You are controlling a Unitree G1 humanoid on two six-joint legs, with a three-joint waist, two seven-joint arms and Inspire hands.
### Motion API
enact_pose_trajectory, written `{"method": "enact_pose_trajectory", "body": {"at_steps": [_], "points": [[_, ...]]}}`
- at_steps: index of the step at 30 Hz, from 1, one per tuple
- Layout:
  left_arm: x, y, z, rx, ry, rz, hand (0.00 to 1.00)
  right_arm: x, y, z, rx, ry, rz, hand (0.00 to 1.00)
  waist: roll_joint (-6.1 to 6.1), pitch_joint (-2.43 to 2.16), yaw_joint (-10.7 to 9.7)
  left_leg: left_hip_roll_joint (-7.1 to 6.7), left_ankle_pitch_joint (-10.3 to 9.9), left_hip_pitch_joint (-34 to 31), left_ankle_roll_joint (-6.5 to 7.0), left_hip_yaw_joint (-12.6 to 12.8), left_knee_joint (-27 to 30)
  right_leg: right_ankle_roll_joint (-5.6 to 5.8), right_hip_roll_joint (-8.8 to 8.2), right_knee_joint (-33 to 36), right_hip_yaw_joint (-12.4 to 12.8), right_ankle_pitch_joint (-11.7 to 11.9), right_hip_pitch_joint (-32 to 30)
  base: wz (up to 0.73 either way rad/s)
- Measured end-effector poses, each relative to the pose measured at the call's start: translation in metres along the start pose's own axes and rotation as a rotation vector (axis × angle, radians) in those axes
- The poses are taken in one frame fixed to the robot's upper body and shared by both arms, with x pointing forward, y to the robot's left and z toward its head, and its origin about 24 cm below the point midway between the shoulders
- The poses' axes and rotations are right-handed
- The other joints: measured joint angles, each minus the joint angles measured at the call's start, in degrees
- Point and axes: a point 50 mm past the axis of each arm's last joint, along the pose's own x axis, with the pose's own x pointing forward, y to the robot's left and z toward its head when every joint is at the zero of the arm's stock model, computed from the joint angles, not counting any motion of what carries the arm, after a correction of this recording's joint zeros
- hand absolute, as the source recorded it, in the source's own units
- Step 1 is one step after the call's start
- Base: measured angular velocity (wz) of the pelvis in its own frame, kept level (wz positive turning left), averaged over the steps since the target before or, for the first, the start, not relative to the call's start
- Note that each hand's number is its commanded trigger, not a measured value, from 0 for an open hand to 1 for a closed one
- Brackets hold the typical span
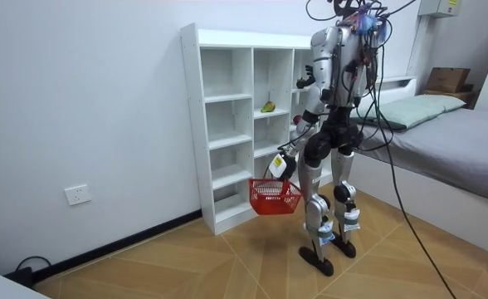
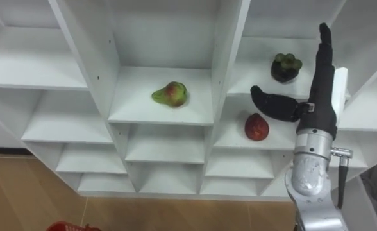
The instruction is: Collect fruits from the closet
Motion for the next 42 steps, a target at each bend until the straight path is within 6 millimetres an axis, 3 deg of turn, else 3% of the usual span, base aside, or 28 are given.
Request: {"method": "enact_pose_trajectory", "body": {"at_steps": [4, 10, 12, 24, 42], "points": [[-0.002, 0.003, -0.003, 0.023, 0.003, 0.010, 1.00, 0.004, -0.002, -0.003, -0.008, 0.020, 0.015, 0.00, -0.14, 0.02, -0.1, 0.00, 0.0, -0.1, 0.03, -0.2, 0.2, 0.00, -0.07, 0.0, -0.3, 0.0, 0.2, 0.03], [-0.004, 0.012, -0.011, 0.022, 0.031, 0.045, 1.00, 0.015, -0.014, -0.010, -0.023, 0.069, -0.004, 0.00, -1.26, 0.09, 0.0, -0.03, 0.0, -0.4, -0.02, -1.1, 0.4, 0.00, -0.09, 0.0, -1.3, 0.0, 0.4, 0.06], [-0.004, 0.015, -0.013, 0.026, 0.045, 0.052, 1.00, 0.023, -0.018, -0.013, -0.015, 0.091, -0.036, 0.00, -1.63, -0.13, 0.1, -0.04, 0.0, -0.5, -0.02, -1.2, 0.6, 0.00, -0.12, 0.0, -1.4, 0.0, 0.4, 0.03], [-0.001, 0.019, 0.004, 0.066, -0.017, 0.066, 1.00, 0.039, -0.014, -0.015, 0.025, 0.129, -0.032, 0.00, -1.72, -0.18, 2.7, -0.10, 0.1, -1.1, -0.08, -2.4, 1.3, 0.00, -0.20, 0.0, -2.8, 0.0, 0.5, 0.05], [-0.002, 0.019, 0.000, 0.098, -0.005, 0.063, 1.00, 0.042, -0.012, -0.018, 0.119, 0.170, -0.003, 0.00, -1.94, -0.08, 2.9, -0.06, 0.1, -1.4, -0.09, -2.9, 1.4, 0.00, -0.28, 0.0, -4.0, 0.0, 0.8, 0.02]]}}
